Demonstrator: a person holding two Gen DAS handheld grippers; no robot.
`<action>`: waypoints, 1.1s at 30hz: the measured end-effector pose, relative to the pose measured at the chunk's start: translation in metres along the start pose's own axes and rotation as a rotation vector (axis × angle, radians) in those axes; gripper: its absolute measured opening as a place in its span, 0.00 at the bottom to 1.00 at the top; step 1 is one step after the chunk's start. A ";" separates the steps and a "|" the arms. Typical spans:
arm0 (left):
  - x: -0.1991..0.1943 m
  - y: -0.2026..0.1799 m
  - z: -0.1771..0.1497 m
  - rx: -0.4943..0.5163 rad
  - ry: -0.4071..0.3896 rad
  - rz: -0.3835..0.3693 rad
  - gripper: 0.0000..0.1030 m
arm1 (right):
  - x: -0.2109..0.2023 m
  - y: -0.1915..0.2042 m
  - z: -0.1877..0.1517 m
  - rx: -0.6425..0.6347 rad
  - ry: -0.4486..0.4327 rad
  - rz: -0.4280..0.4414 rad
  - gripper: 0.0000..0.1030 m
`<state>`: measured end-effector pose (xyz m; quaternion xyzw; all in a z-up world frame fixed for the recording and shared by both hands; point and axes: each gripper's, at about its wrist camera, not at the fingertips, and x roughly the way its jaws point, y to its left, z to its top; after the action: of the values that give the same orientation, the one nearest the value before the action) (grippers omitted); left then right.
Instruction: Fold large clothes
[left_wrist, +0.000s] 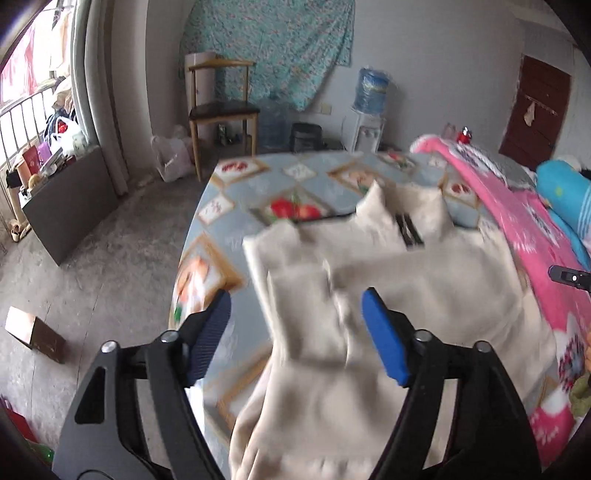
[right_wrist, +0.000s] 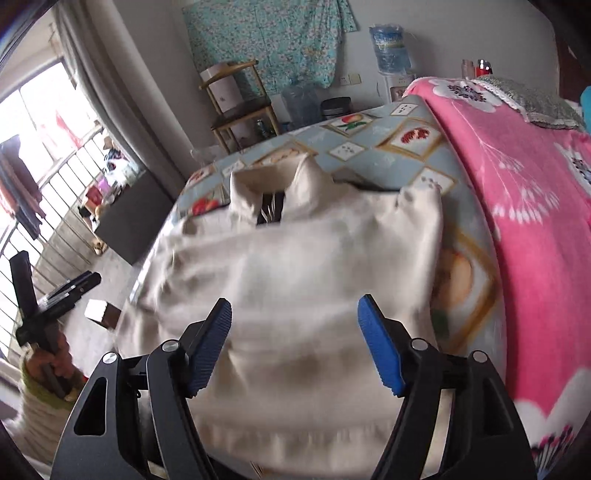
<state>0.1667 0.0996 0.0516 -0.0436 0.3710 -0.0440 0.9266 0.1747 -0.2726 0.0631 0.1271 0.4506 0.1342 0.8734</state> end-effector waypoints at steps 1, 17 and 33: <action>0.008 -0.003 0.011 -0.008 -0.004 -0.022 0.77 | 0.012 0.000 0.020 0.011 0.016 0.006 0.68; 0.264 -0.100 0.120 0.046 0.339 0.048 0.82 | 0.245 -0.001 0.180 -0.032 0.305 -0.386 0.68; 0.229 -0.124 0.064 0.315 0.477 -0.117 0.82 | 0.218 -0.007 0.132 -0.100 0.492 -0.233 0.68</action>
<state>0.3704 -0.0468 -0.0448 0.0911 0.5636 -0.1636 0.8045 0.4054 -0.2167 -0.0294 -0.0050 0.6536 0.0817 0.7524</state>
